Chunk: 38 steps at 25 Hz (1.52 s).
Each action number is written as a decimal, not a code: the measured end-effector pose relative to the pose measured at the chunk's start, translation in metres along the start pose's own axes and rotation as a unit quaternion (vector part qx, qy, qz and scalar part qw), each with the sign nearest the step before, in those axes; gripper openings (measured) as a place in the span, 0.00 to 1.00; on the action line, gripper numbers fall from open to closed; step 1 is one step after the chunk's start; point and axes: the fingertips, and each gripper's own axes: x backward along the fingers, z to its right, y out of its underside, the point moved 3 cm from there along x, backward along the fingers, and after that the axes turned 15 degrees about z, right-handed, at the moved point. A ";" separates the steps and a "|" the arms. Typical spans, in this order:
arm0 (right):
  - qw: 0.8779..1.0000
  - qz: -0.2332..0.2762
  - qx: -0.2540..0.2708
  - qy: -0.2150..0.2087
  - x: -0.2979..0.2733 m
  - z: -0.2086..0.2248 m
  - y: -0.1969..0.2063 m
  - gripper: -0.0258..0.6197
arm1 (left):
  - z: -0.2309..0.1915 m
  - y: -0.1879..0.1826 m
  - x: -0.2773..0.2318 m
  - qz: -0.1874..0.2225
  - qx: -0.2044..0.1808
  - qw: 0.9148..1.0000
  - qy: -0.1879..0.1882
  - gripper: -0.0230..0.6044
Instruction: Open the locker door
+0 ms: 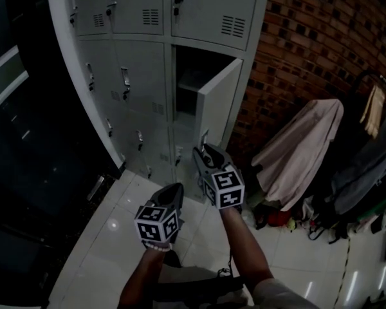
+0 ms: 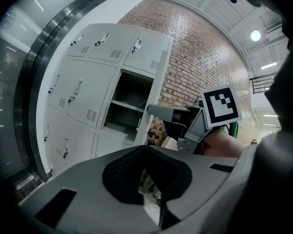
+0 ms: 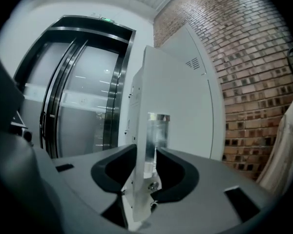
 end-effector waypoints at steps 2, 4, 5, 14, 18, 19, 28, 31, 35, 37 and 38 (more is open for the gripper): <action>1.000 0.000 0.000 0.008 0.018 0.008 -0.002 0.27 | 0.014 0.006 0.005 -0.002 -0.001 1.000 0.001 0.03; 1.000 -0.002 -0.004 0.016 0.036 0.016 -0.003 0.28 | 0.028 0.010 0.010 -0.004 -0.003 1.000 0.003 0.03; 1.000 -0.001 -0.007 0.018 0.044 0.020 -0.003 0.27 | 0.034 0.011 0.011 -0.005 -0.005 1.000 0.004 0.03; 1.000 -0.004 -0.007 0.016 0.088 0.051 -0.008 0.15 | 0.089 0.028 0.018 -0.017 -0.023 0.999 0.017 0.03; 0.999 -0.002 -0.008 0.033 0.101 0.065 -0.008 0.15 | 0.097 0.032 0.024 -0.021 -0.028 0.999 0.009 0.03; 0.999 -0.001 -0.008 0.037 0.103 0.069 -0.009 0.15 | 0.098 0.034 0.026 -0.022 -0.028 0.999 0.006 0.03; 0.999 0.003 -0.007 0.052 0.116 0.086 -0.011 0.15 | 0.101 0.049 0.045 -0.039 -0.026 0.999 -0.016 0.03; 0.998 0.001 -0.003 0.057 0.115 0.086 -0.009 0.16 | 0.097 0.053 0.051 -0.042 -0.023 0.999 -0.021 0.03; 0.998 0.000 0.000 0.068 0.114 0.085 -0.008 0.16 | 0.089 0.053 0.062 -0.042 -0.016 0.999 -0.024 0.03; 0.997 -0.004 0.006 0.075 0.117 0.083 -0.011 0.17 | 0.085 0.052 0.072 -0.040 -0.012 0.999 -0.024 0.03; 0.997 -0.005 0.010 0.080 0.120 0.081 -0.015 0.18 | 0.082 0.051 0.078 -0.039 -0.011 0.999 -0.023 0.03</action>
